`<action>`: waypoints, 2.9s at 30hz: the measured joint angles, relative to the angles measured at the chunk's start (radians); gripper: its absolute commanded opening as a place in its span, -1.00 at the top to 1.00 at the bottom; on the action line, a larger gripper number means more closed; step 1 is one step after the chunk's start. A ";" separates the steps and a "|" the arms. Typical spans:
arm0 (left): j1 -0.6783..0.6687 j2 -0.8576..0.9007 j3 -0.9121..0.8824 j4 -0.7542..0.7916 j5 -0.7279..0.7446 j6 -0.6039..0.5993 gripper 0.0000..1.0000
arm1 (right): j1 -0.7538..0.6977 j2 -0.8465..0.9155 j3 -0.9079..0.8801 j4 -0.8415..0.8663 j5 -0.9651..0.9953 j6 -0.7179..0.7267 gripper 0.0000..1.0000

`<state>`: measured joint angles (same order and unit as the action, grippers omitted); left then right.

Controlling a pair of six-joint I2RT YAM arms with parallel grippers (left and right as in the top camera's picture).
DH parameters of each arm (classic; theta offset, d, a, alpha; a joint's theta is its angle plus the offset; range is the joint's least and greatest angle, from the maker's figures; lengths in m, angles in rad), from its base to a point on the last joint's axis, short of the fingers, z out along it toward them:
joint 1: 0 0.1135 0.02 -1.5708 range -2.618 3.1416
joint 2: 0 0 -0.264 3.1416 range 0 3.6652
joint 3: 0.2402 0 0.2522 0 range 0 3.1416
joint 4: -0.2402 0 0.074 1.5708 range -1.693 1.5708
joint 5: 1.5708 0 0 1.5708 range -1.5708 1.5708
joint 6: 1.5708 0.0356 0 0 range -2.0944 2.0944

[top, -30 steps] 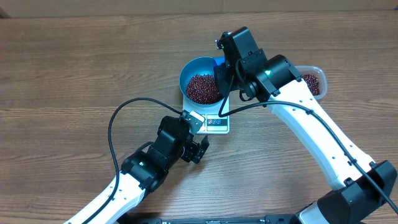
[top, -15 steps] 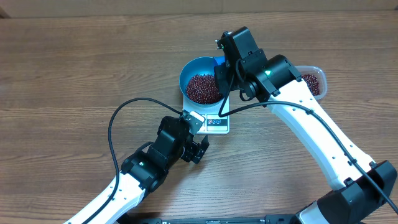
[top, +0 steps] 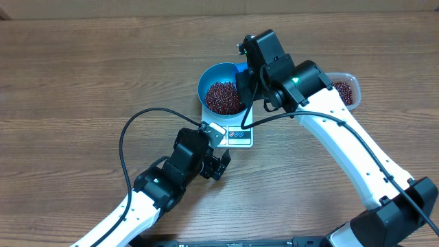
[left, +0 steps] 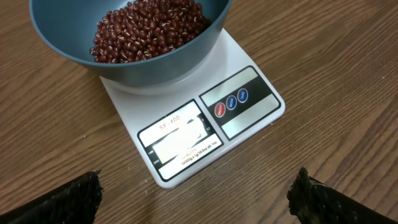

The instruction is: Scoop item into bowl and weigh 150g on scale

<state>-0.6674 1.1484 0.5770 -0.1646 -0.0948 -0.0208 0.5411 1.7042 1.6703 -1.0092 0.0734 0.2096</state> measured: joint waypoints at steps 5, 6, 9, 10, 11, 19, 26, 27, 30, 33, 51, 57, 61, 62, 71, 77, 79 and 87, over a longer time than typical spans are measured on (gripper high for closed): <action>0.000 0.000 0.000 0.000 0.000 0.000 -0.99 | 0.000 0.000 0.000 0.000 -0.006 0.000 0.93; 0.000 0.000 0.000 0.000 0.000 0.000 -0.99 | 0.000 0.000 0.000 0.000 -0.006 0.000 0.93; 0.000 0.000 0.000 0.000 0.000 0.000 -0.99 | 0.000 0.000 0.000 0.000 -0.007 0.000 0.93; 0.000 0.000 0.000 0.000 0.000 0.000 -0.99 | 0.000 0.000 0.000 0.000 -0.007 0.000 0.93; 0.000 0.000 0.000 0.000 0.000 0.000 -0.99 | 0.000 0.000 0.000 0.000 -0.007 0.000 0.93; 0.000 0.000 0.000 0.000 0.000 0.000 -0.99 | 0.000 0.000 0.000 -0.001 -0.007 0.000 0.93; 0.000 0.000 0.000 0.000 0.000 0.000 -0.99 | 0.000 0.000 0.000 0.000 -0.007 0.000 0.93; 0.000 0.000 0.000 0.000 0.000 0.000 -0.99 | 0.000 0.000 0.000 0.000 -0.007 0.000 0.93; 0.000 0.000 0.000 0.000 0.000 0.000 -0.99 | 0.000 0.000 0.000 0.000 -0.007 0.000 0.93; 0.000 0.000 0.000 0.000 0.000 0.000 -0.99 | 0.000 0.000 0.000 0.000 -0.007 0.001 0.93; 0.000 0.000 0.000 0.000 0.000 0.000 -0.99 | 0.000 0.000 0.000 -0.003 0.008 0.000 0.93; 0.000 0.000 0.000 0.000 0.000 0.000 -0.99 | 0.000 0.000 0.000 0.000 0.010 0.000 0.93; 0.000 0.000 0.000 0.000 0.000 0.000 -0.99 | 0.000 0.000 0.000 0.008 0.009 0.000 0.93; 0.000 0.000 0.000 0.000 0.000 0.000 -0.98 | 0.000 0.000 0.000 0.006 0.012 0.000 0.93; 0.000 0.000 0.000 0.000 0.000 0.000 -0.99 | 0.000 0.000 0.000 0.004 0.020 0.007 0.93; 0.000 0.000 0.000 0.000 0.000 0.000 -0.99 | 0.000 0.000 0.000 0.003 0.029 0.015 0.92; 0.000 0.000 0.000 0.000 0.000 0.000 -0.99 | 0.000 0.000 0.000 0.002 0.031 0.017 0.93; 0.000 0.000 0.000 0.000 0.000 0.000 -0.99 | 0.000 0.000 0.000 0.002 0.035 0.019 0.93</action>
<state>-0.6674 1.1484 0.5770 -0.1646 -0.0948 -0.0208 0.5411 1.7042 1.6703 -1.0073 0.1085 0.2287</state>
